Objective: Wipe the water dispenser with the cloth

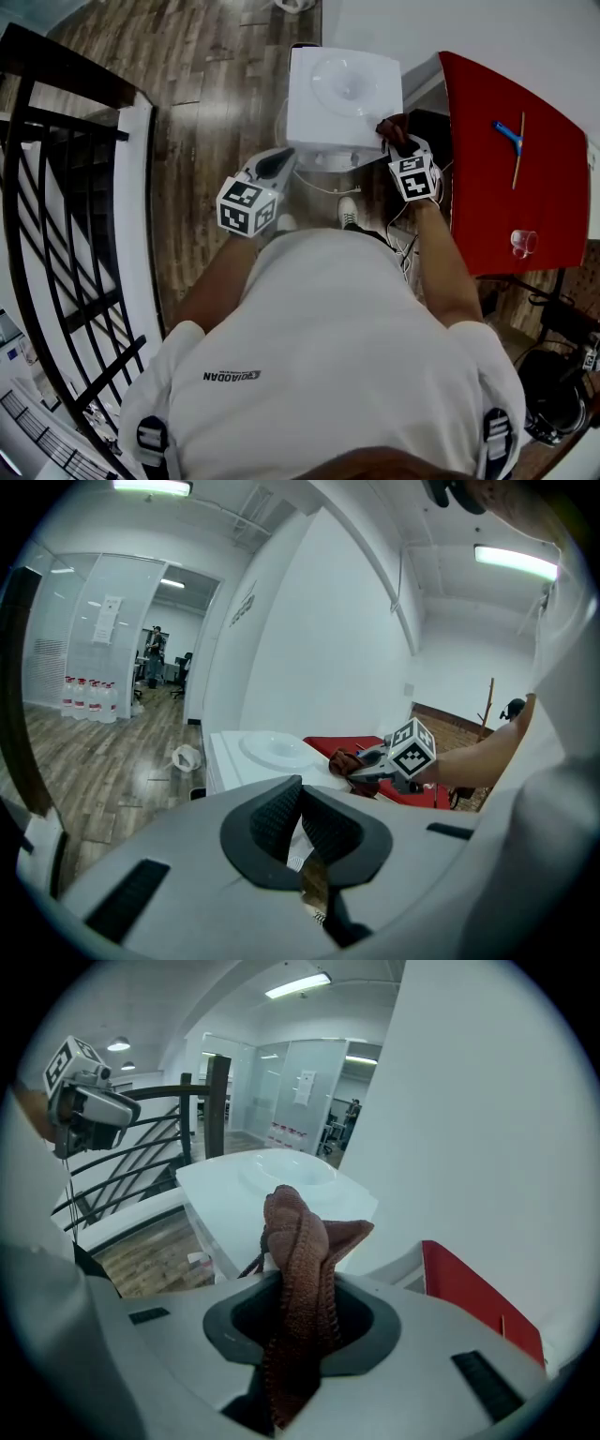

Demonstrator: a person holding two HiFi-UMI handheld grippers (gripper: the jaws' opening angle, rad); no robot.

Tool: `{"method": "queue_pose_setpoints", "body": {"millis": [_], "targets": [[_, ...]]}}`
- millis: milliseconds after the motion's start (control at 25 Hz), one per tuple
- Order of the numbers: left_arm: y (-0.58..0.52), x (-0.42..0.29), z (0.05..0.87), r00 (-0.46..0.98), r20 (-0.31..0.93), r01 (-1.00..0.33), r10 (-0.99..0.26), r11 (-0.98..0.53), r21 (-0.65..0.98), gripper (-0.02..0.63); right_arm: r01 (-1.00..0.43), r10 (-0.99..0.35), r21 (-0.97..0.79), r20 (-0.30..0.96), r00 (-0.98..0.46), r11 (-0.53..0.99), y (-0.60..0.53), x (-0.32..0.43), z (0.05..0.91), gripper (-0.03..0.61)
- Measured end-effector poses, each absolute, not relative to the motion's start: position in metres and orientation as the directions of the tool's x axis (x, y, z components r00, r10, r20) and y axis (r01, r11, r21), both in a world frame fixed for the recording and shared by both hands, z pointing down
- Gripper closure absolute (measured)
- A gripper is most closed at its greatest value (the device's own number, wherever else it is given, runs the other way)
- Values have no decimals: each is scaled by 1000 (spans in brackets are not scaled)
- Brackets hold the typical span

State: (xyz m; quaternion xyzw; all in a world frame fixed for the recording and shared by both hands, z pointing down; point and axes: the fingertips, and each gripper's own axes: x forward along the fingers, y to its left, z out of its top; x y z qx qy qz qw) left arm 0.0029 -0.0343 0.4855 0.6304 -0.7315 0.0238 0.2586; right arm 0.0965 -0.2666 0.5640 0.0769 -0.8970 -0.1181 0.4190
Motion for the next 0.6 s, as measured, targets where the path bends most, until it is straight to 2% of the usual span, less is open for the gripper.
{"method": "queue_pose_setpoints", "body": {"millis": [280, 480, 600], "targets": [[-32, 4, 490, -57, 410, -936, -910, 192, 295, 617, -141, -294, 262, 754, -588, 955, -289, 132, 575, 492], [-31, 4, 490, -50, 404, -937, -913, 183, 298, 617, -195, -305, 235, 716, -628, 952, -280, 135, 561, 492], [-27, 1, 490, -51, 403, -937, -914, 184, 298, 617, -212, -258, 152, 675, -692, 965, -256, 128, 547, 491]]}}
